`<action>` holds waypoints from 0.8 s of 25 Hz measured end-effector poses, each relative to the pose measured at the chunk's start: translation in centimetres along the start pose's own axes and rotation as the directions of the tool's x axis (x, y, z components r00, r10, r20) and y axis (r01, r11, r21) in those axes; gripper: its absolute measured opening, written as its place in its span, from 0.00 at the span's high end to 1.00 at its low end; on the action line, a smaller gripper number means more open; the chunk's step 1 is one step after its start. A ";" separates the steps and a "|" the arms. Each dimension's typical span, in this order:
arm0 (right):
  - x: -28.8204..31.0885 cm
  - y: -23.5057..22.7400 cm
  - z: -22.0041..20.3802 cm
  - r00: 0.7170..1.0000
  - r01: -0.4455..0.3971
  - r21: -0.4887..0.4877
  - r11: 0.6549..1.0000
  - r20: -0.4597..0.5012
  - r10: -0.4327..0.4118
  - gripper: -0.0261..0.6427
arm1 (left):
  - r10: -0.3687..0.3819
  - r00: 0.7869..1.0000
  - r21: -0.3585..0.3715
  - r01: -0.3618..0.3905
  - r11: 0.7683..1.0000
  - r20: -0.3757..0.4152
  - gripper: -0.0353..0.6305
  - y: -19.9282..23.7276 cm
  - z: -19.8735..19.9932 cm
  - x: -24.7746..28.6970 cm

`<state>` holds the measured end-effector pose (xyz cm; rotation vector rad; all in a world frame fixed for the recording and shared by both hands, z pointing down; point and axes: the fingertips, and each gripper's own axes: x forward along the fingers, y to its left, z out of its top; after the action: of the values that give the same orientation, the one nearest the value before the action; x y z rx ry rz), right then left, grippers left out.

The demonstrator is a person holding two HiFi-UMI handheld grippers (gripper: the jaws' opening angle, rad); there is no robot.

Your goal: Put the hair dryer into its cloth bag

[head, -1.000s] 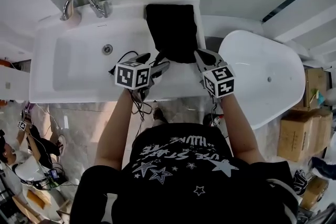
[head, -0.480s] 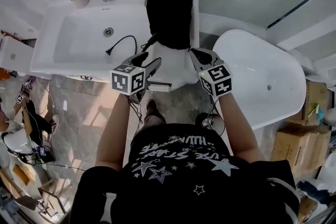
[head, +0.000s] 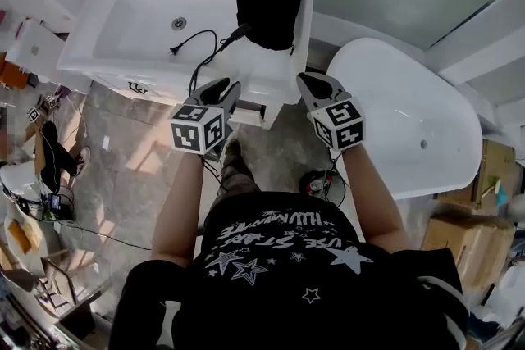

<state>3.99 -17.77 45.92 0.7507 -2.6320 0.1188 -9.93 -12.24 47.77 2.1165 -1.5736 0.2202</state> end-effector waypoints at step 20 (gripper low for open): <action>-9.4 7.8 -4.2 0.989 -0.139 -0.022 0.990 0.054 0.140 0.95 | 0.159 0.984 -0.023 -0.158 0.987 0.080 0.93 -8.8 -8.2 -10.8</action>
<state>8.73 -5.77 46.18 0.5717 -2.7339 0.1150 -3.94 2.79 47.99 2.0122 -1.7881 0.1754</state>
